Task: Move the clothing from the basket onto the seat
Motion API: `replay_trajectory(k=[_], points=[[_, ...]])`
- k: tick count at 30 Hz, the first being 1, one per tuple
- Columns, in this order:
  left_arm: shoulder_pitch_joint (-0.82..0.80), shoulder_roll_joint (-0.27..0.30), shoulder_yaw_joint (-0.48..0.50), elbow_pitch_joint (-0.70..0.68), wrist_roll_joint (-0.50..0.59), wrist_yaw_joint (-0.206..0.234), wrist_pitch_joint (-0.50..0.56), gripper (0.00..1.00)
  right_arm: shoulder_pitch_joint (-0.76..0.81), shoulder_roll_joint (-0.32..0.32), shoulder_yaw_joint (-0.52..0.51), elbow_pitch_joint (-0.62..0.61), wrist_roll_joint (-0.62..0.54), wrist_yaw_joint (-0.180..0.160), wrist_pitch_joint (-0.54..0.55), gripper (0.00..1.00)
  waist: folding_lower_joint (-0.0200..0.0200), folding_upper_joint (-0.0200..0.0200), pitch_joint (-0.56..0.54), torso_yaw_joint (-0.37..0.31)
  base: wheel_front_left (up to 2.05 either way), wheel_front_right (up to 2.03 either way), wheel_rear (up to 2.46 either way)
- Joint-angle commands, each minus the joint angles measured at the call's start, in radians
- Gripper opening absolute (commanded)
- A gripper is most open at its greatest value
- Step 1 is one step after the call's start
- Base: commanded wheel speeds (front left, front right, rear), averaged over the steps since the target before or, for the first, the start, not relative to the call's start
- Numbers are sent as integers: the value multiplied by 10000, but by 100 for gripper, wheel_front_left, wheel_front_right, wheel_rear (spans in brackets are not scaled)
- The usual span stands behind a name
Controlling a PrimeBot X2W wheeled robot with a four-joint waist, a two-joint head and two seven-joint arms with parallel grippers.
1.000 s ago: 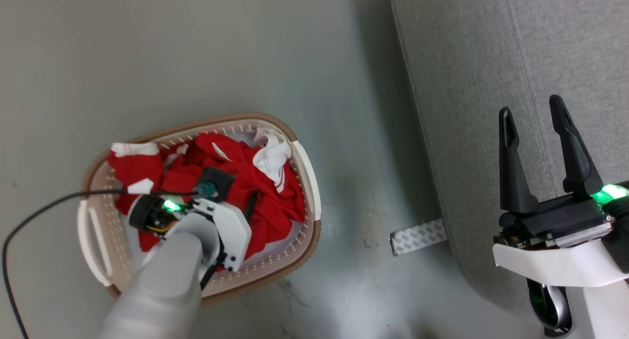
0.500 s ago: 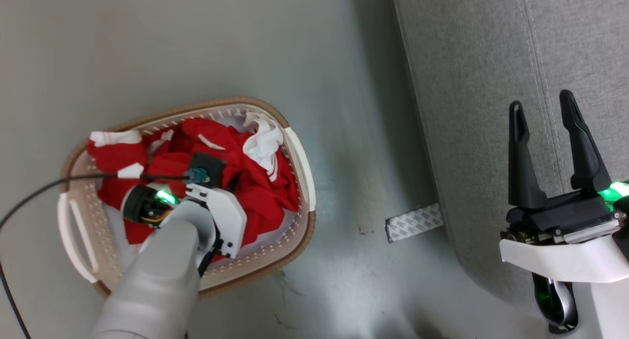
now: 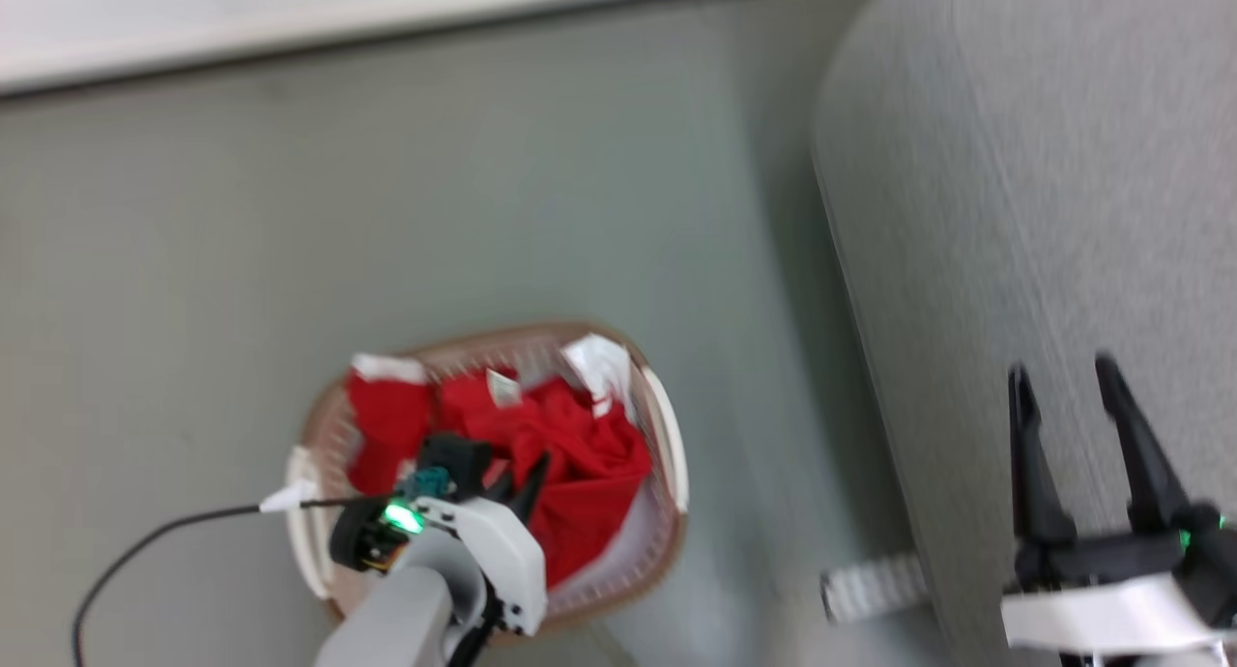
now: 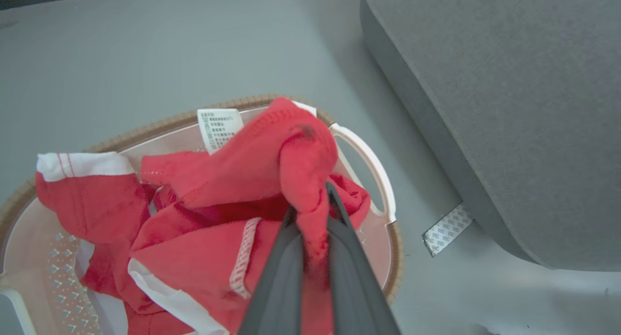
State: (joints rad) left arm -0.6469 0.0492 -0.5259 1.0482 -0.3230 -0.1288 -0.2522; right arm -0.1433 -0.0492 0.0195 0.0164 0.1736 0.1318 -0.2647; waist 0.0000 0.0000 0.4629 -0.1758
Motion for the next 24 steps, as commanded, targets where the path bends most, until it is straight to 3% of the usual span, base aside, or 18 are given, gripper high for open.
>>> replay_trajectory(k=[1,13,24], points=[[226,29,-83,-141,-183,-21,24,0,309,-24,-94,61,-85,-21,3,100,0,0,-1515,913,0,0,0],[981,295,-917,-2536,-1546,-22,844,0,2399,-23,-438,283,-415,-21,4,100,0,0,-4124,2016,0,0,0],[758,1095,-812,-6368,-1686,441,2406,0,2911,-205,-28,76,-406,-21,4,100,0,0,-4894,2268,0,0,0]])
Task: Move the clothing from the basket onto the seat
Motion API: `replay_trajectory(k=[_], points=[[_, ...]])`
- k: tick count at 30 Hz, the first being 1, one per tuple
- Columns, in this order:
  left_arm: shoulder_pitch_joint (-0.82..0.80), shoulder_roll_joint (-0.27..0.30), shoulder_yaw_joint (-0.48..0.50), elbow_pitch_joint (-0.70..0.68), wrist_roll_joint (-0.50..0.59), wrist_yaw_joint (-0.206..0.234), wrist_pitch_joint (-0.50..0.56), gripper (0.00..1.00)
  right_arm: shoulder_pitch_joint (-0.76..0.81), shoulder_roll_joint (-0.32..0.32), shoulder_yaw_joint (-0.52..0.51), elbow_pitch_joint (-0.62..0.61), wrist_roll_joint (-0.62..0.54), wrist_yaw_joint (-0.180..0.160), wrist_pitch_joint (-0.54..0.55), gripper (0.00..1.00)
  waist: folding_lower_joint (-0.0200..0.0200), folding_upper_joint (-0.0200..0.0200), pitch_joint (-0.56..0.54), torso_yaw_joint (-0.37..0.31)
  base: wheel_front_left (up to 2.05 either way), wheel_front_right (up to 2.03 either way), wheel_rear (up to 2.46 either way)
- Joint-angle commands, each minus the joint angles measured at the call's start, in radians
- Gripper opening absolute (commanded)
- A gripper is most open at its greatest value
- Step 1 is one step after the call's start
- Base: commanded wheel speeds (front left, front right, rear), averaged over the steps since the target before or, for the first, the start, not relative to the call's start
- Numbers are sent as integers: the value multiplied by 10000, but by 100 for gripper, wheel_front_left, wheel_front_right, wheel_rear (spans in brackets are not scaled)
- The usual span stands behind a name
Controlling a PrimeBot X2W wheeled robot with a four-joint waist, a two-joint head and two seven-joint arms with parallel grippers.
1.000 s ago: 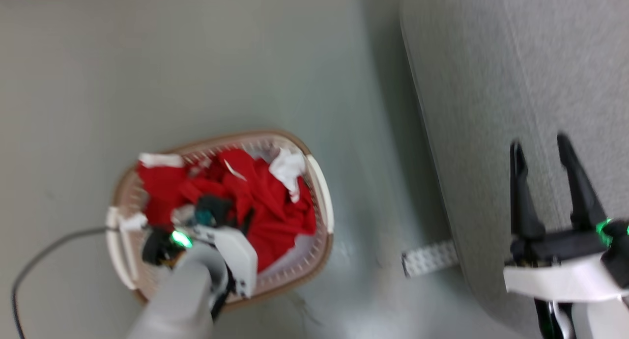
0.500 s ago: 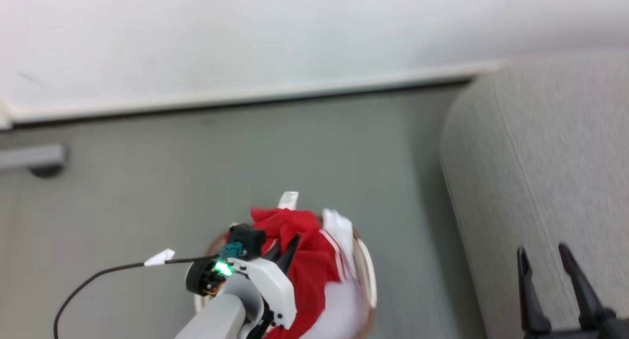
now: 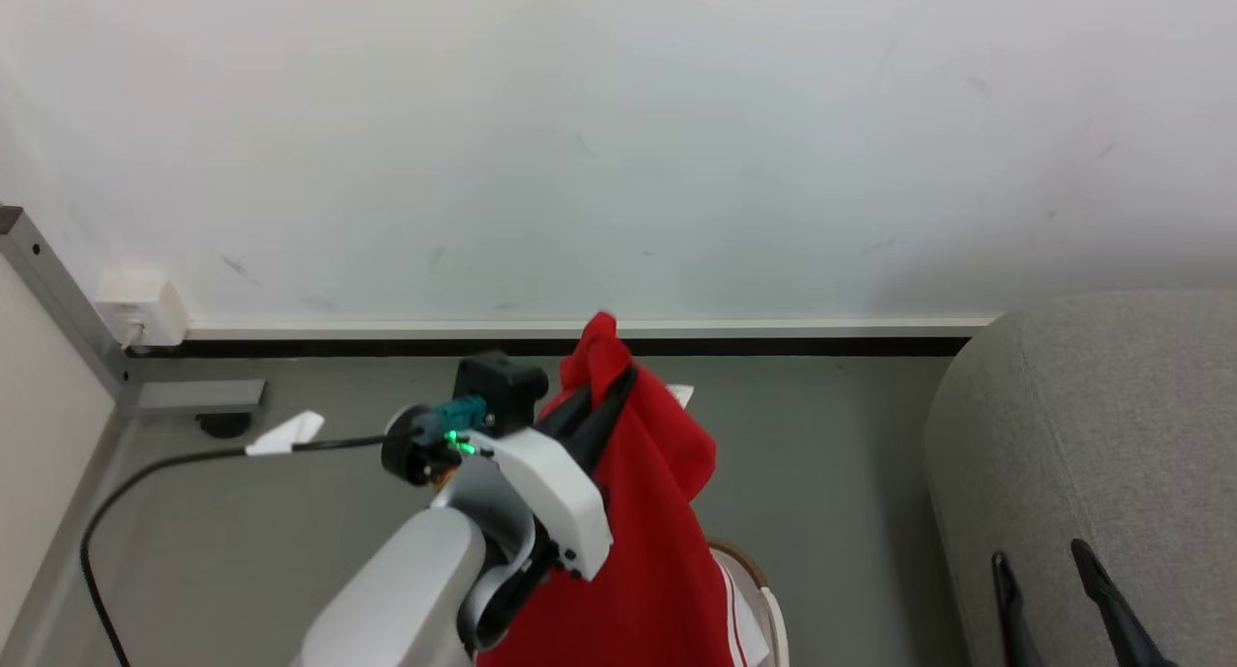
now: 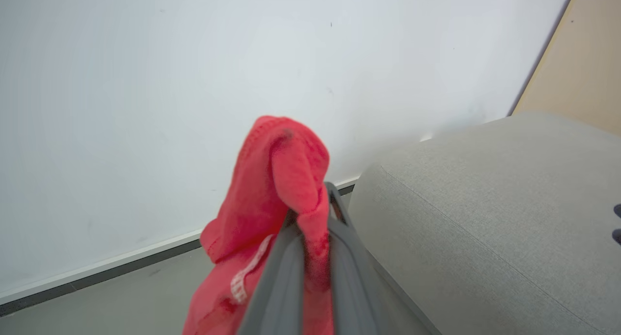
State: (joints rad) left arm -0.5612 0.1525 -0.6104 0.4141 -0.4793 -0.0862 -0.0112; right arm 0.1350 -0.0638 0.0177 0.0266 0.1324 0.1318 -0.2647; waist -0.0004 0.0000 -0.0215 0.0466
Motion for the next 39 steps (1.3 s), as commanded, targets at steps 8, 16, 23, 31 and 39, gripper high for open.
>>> replay_trajectory(k=[8,16,23,31,39], points=[[-97,351,250,-2266,-195,575,825,0,-330,-1208,1332,-571,207,-21,4,100,4,0,-97,-64,0,0,0],[42,40,-24,-2913,-266,720,1039,0,-1689,-2828,3575,-646,544,-21,28,100,4,0,-129,-155,0,0,0],[-217,-419,-593,-2871,-283,526,1121,0,-3526,-3396,5532,186,958,-21,422,100,4,0,-154,17,0,0,0],[-419,-770,-1257,-2902,-377,357,1216,0,-5083,-3212,7264,2004,1538,-21,440,100,4,0,-295,375,0,0,0],[-497,-911,-1588,-3227,-723,343,1303,0,-5881,-3008,9254,3716,3586,-23,608,100,4,0,-430,610,0,0,0]])
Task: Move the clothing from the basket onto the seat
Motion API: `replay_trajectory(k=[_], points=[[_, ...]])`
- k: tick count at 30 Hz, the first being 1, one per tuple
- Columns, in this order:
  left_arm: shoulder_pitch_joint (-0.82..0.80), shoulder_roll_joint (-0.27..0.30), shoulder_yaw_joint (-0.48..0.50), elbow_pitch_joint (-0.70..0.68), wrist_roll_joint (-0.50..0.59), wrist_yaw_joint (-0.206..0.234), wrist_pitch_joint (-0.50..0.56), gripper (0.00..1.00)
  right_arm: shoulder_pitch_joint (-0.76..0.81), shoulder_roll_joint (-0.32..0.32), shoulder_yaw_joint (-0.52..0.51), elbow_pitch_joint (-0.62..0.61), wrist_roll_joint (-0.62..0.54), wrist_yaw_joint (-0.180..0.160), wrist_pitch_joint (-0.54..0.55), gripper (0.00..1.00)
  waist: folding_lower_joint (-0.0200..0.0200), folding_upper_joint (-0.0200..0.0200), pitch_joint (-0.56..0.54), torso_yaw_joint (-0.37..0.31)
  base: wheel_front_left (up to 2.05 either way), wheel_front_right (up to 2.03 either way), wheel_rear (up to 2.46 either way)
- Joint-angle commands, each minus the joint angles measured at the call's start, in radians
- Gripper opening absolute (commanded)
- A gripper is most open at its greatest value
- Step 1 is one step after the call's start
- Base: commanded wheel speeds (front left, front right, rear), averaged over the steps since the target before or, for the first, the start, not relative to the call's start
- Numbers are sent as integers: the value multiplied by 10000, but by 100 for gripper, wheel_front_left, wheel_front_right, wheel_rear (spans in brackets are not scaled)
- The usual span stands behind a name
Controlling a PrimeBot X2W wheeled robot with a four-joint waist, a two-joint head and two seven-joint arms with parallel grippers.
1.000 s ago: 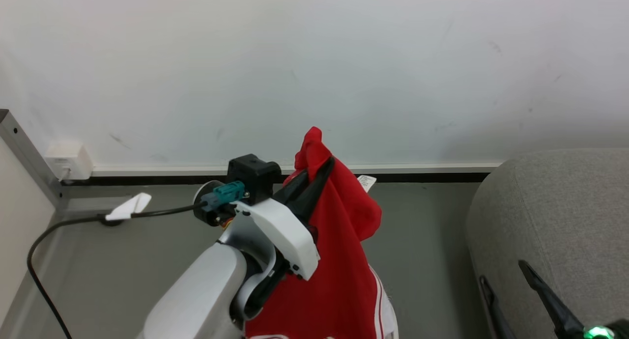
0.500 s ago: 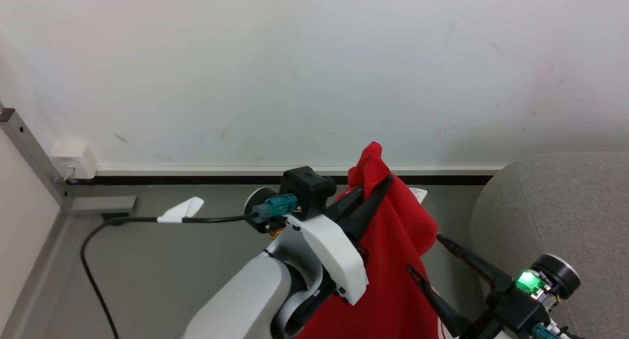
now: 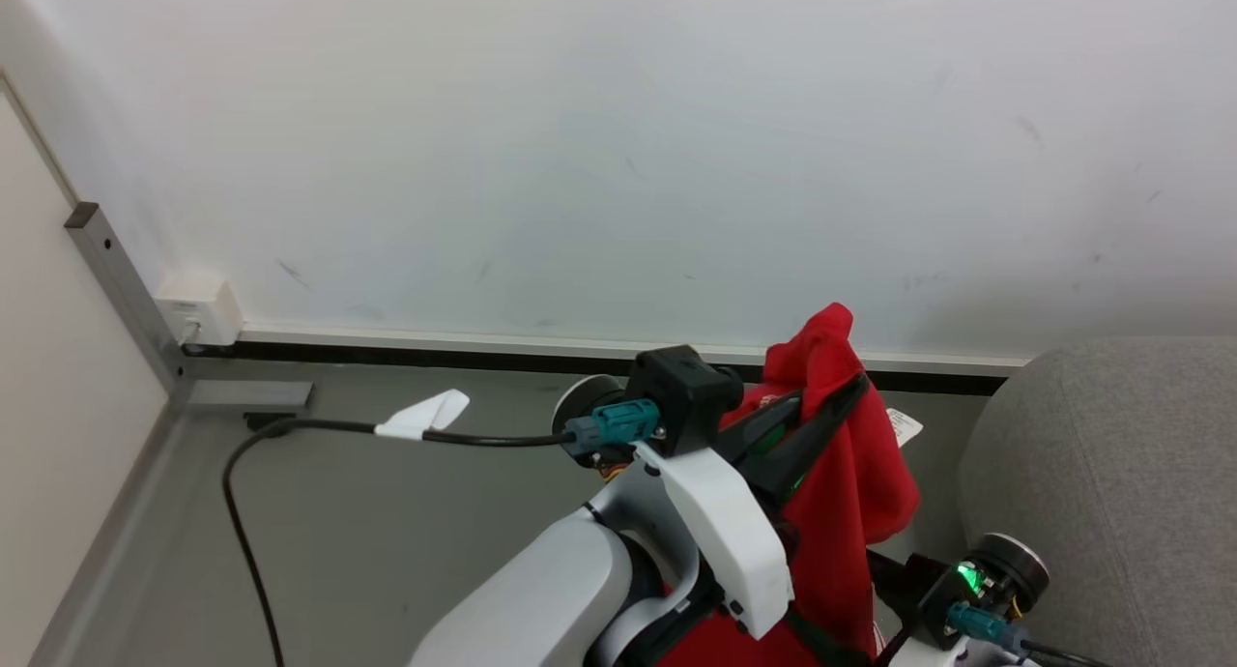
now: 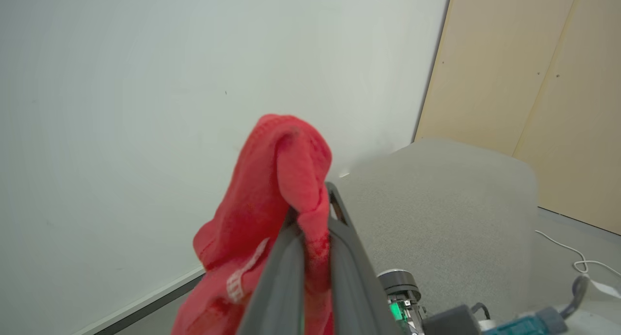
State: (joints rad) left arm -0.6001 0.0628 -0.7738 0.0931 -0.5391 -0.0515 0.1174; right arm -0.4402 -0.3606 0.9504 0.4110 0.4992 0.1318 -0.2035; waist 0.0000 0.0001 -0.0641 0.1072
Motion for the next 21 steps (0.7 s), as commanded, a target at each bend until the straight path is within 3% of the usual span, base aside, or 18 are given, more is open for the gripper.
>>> replay_trajectory(k=[1,2,8,13,15,16,21], points=[[-127,-26,29,-50,-162,33,14,0,-206,35,-22,111,120,-23,-106,43,0,-1,-13,28,0,0,0],[-138,-32,31,-85,-193,72,15,0,-245,144,49,330,357,-21,-218,0,0,-1,-22,55,0,0,0],[-184,149,248,140,-72,348,5,0,-603,421,-49,551,1015,-21,-619,0,0,-1,30,74,0,0,0],[-179,390,372,563,119,518,-169,2,-481,373,-627,39,1114,-21,-624,0,0,-1,98,-30,0,0,0],[-92,444,345,732,130,498,-348,47,-315,367,-926,-209,1289,-21,-621,0,0,-1,122,-86,0,0,0],[-18,501,307,867,160,470,-381,100,-239,338,-1050,-312,1397,-21,-620,0,0,-1,132,-107,0,0,0],[325,749,217,1462,359,465,-872,100,-66,150,-1672,-602,1684,-21,-622,0,0,-1,183,-231,0,0,0]])
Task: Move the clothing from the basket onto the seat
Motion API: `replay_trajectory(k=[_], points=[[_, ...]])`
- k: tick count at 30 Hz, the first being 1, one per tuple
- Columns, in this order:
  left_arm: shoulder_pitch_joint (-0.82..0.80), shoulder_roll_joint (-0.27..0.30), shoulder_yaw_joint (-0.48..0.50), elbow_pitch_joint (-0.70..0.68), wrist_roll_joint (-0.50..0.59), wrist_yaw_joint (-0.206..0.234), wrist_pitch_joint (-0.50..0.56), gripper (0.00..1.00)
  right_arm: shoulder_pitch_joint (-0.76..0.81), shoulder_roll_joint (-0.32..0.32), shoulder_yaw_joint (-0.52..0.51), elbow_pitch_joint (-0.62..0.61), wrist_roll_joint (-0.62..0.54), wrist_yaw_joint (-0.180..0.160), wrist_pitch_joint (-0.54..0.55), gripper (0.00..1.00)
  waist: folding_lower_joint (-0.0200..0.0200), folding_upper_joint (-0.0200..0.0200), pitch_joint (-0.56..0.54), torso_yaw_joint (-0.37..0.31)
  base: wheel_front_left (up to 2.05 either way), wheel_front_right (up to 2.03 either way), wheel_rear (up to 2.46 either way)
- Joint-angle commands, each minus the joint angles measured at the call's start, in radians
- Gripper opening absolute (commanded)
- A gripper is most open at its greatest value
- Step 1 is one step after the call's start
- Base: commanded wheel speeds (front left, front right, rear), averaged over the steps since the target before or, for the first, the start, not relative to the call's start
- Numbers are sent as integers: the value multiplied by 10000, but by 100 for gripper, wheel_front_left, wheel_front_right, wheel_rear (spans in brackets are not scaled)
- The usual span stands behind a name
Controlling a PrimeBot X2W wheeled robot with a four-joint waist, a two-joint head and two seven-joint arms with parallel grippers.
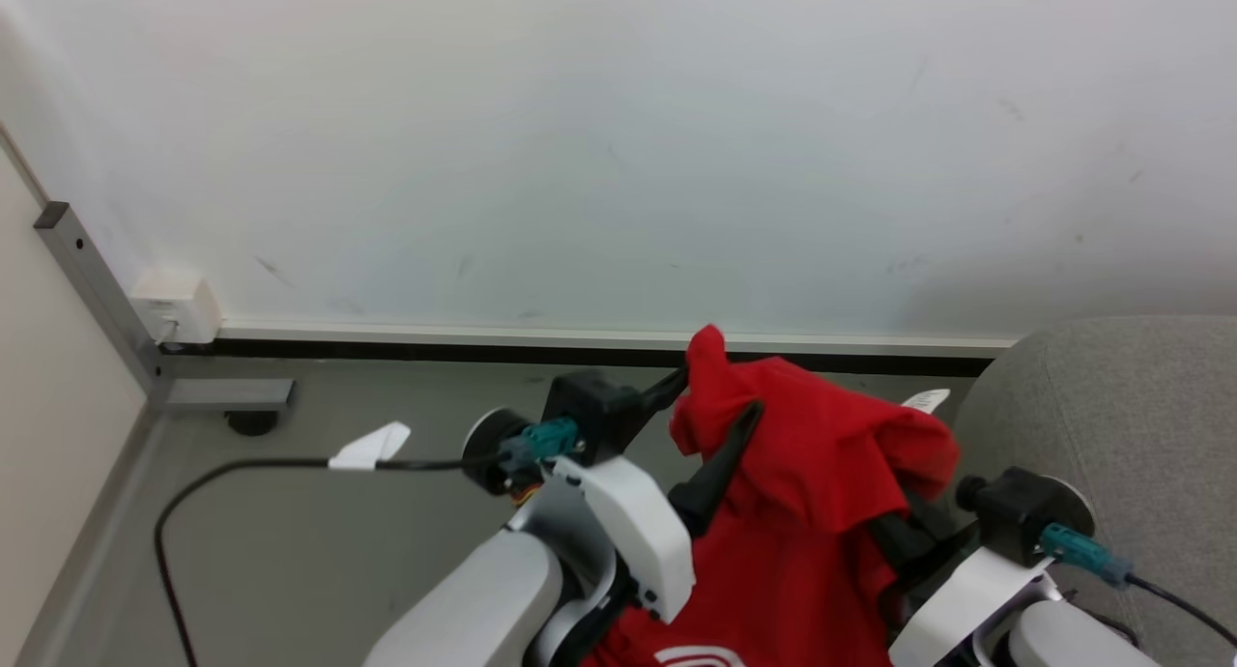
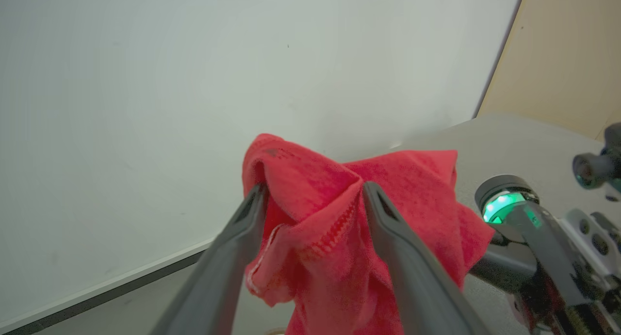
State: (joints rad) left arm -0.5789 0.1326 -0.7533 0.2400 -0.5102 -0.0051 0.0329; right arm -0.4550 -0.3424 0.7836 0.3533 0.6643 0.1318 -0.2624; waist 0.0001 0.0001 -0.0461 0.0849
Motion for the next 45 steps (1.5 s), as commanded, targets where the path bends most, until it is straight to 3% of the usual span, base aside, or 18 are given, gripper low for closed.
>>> replay_trajectory(k=[1,13,26,32,45], points=[[214,72,-9,111,99,7,-161,100,113,-64,-124,-30,59,-21,-34,0,-1,-1,12,-29,0,0,0],[1088,2,-498,1293,377,-203,-1643,100,338,-587,-1413,73,34,-21,-36,0,-1,-1,53,-108,0,0,0],[817,-227,-722,1734,332,-307,-2051,100,732,-954,-2200,-299,-31,-21,-35,0,-1,-1,270,-597,0,0,0],[784,-178,-776,1729,331,-296,-2118,100,804,-1124,-2448,-545,-97,-21,-35,0,-1,-1,472,-1264,0,0,0],[692,-517,-1473,1469,434,-466,-2186,100,1078,-1577,-3050,-1065,-236,-21,-35,0,-1,-1,1223,-3436,0,0,0]])
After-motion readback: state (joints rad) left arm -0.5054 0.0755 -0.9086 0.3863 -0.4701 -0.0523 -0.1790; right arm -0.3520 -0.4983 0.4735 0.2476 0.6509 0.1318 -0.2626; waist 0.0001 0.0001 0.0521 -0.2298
